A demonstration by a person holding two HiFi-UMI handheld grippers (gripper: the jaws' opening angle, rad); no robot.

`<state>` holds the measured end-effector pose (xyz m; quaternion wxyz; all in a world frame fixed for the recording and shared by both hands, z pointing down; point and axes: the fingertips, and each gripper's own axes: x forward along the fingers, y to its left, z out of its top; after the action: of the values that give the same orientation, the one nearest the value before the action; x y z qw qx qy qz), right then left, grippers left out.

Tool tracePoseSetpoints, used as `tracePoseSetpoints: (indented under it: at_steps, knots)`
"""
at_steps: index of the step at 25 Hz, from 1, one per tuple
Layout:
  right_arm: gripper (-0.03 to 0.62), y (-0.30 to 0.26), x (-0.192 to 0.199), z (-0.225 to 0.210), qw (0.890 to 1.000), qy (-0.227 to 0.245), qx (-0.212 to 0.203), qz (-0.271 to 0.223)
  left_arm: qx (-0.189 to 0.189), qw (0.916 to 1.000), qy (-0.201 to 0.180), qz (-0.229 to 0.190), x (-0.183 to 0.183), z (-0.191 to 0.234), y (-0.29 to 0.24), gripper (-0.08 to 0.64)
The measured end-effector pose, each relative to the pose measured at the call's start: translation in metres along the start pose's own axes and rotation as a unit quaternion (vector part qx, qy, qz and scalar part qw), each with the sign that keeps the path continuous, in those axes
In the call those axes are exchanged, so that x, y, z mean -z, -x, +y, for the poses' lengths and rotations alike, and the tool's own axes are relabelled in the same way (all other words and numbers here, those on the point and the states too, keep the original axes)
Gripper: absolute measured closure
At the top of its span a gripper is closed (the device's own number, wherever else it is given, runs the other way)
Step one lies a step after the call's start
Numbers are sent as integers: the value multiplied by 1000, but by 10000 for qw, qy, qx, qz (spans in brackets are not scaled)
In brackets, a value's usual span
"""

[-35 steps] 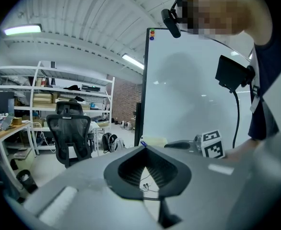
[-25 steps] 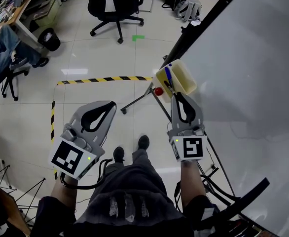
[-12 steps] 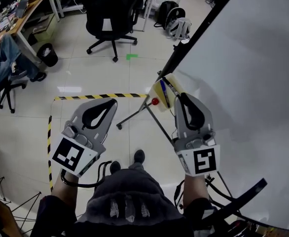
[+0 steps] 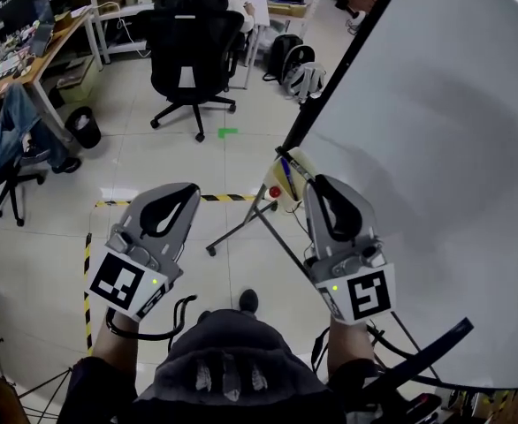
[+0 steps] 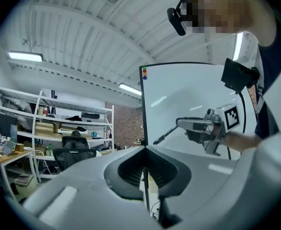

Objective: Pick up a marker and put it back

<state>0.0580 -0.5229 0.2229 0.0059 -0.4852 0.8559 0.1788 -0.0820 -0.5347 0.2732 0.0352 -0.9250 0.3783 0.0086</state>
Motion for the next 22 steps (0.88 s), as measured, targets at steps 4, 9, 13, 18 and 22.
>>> tracePoseSetpoints:
  at_steps: [4, 9, 13, 18, 22]
  knots:
    - [552, 8, -8, 17, 10000, 1, -68, -9, 19, 10000, -60, -74, -6, -5, 17, 554]
    - [552, 17, -26, 28, 9999, 44, -134, 10, 112, 9997, -212, -12, -17, -12, 33, 554]
    - [552, 40, -38, 57, 10000, 26, -60, -2, 232, 9995, -198, -76, -12, -26, 63, 554]
    - [552, 69, -48, 77, 9999, 42, 76, 137, 467, 9988, -98, -74, -8, -46, 83, 554]
    - [552, 89, -58, 81, 9998, 77, 89, 155, 588, 9982, -102, -60, -12, -67, 89, 554]
